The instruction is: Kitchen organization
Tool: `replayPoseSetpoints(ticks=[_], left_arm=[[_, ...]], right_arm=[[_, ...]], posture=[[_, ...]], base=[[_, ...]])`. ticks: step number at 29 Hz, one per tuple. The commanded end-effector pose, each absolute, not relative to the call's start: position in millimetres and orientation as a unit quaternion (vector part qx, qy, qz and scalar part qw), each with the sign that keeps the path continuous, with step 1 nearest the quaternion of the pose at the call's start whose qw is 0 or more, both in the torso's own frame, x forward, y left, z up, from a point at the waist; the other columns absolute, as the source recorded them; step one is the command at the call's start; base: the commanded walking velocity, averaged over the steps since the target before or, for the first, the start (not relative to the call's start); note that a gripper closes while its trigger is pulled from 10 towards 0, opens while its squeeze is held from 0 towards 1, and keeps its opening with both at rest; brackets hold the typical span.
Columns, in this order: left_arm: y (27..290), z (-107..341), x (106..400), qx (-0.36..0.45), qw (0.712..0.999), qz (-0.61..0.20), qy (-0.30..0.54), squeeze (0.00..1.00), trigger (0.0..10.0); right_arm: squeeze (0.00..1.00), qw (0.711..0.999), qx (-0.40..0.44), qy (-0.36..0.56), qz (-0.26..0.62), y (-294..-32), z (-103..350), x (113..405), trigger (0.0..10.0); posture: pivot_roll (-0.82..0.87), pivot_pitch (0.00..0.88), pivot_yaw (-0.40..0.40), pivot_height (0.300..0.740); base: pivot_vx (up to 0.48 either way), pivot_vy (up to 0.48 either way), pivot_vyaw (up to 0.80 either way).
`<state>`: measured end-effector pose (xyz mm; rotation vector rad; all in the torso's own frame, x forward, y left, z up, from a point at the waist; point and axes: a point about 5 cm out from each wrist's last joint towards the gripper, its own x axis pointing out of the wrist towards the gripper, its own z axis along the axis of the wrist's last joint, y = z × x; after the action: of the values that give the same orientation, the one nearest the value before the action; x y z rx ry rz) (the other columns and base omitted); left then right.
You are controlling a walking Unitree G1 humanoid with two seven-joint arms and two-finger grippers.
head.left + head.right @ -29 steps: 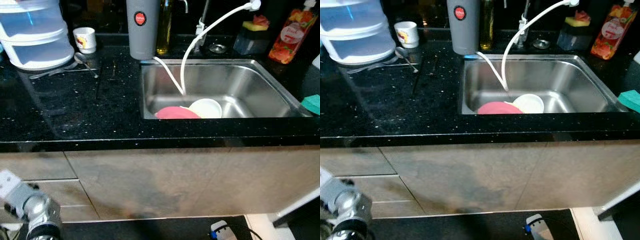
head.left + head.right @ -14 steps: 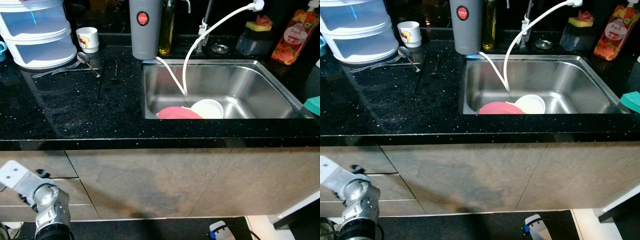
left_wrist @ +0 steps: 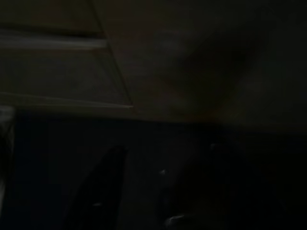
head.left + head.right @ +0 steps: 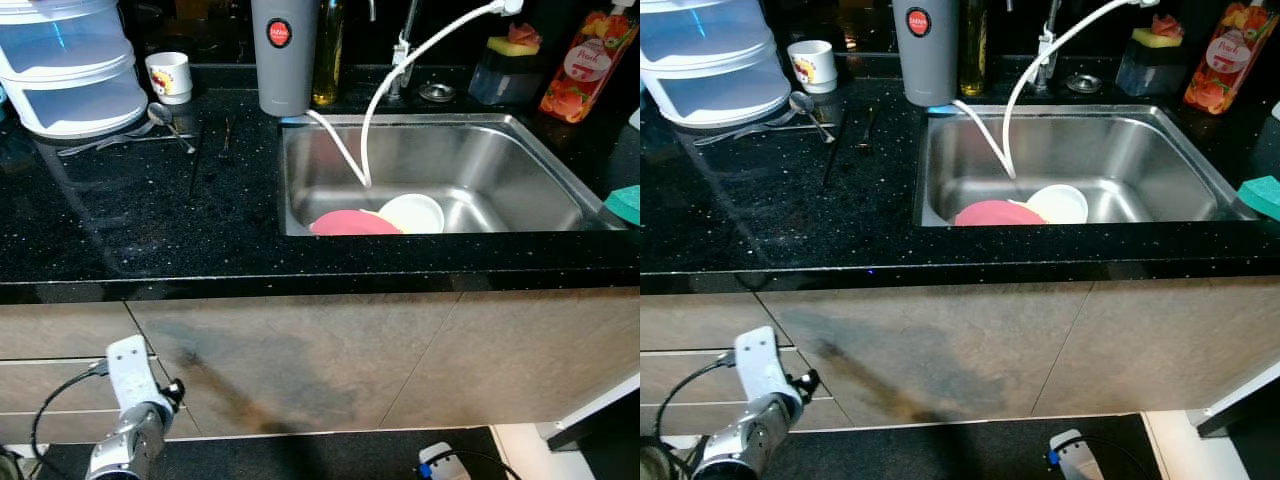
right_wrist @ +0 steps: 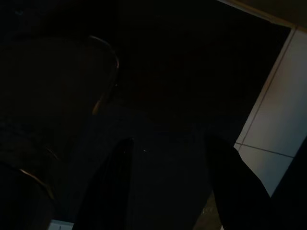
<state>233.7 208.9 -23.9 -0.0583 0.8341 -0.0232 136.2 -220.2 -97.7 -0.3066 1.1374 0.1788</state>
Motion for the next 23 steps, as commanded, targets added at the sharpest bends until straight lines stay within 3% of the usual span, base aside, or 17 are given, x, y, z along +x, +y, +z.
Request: replayPoseSetpoints(ticks=[1, 3, 4, 7, 11, 16, 18, 20, 23], left_arm=[[203.8, -23.3, 232.1, 0.032, 0.909, -0.08, 0.407, 0.0, 10.0], [192.9, -7.3, 241.7, 0.074, 0.916, -0.168, 0.356, 0.0, 10.0], [192.9, -7.3, 241.7, 0.074, 0.916, -0.168, 0.356, 0.0, 10.0], [179.7, 15.1, 247.6, 0.119, 0.905, -0.282, 0.297, 0.0, 10.0], [179.4, 22.3, 246.3, 0.145, 0.886, -0.328, 0.293, 0.0, 10.0], [166.1, 56.1, 240.3, 0.087, 0.864, -0.445, 0.218, 0.0, 10.0], [166.1, 56.1, 240.3, 0.087, 0.864, -0.445, 0.218, 0.0, 10.0], [157.3, 74.0, 228.8, 0.052, 0.835, -0.516, 0.186, 0.0, 10.0], [141.3, 114.0, 203.2, -0.023, 0.757, -0.64, 0.132, 0.0, 10.0]], right_arm=[[0.0, 0.825, -0.149, 0.538, 0.088, -219.9, -98.3, 134.6, 10.0], [0.0, 0.825, -0.149, 0.538, 0.088, -219.9, -98.3, 134.6, 10.0], [0.0, 0.825, -0.149, 0.538, 0.088, -219.9, -98.3, 134.6, 10.0], [0.0, 0.824, -0.151, 0.538, 0.089, -220.1, -98.2, 134.9, 10.0], [0.0, 0.824, -0.152, 0.539, 0.09, -220.2, -98.2, 134.9, 10.0], [0.0, 0.823, -0.152, 0.539, 0.09, -220.7, -98.3, 134.2, 10.0], [0.0, 0.823, -0.152, 0.539, 0.09, -220.7, -98.3, 134.2, 10.0], [0.0, 0.823, -0.152, 0.54, 0.09, -220.8, -98.4, 133.7, 10.0], [0.0, 0.823, -0.151, 0.54, 0.089, -220.9, -98.7, 132.8, 10.0]], posture=[[0.03, 0.026, 0.012, 0.74], [0.03, 0.025, 0.012, 0.74], [0.03, 0.025, 0.012, 0.74], [0.03, 0.021, 0.01, 0.74], [0.03, 0.019, 0.008, 0.74], [0.03, 0.018, 0.006, 0.74], [0.03, 0.018, 0.006, 0.74], [0.02, 0.018, 0.008, 0.74], [0.02, 0.02, 0.012, 0.74]], base=[[0.0, 0.0, 0.0], [0.0, 0.0, 0.0], [0.0, 0.0, 0.0], [0.0, 0.0, 0.0], [0.0, 0.0, 0.0], [0.0, 0.0, 0.0], [0.0, 0.0, 0.0], [0.0, 0.0, 0.0], [0.0, 0.0, 0.0]])
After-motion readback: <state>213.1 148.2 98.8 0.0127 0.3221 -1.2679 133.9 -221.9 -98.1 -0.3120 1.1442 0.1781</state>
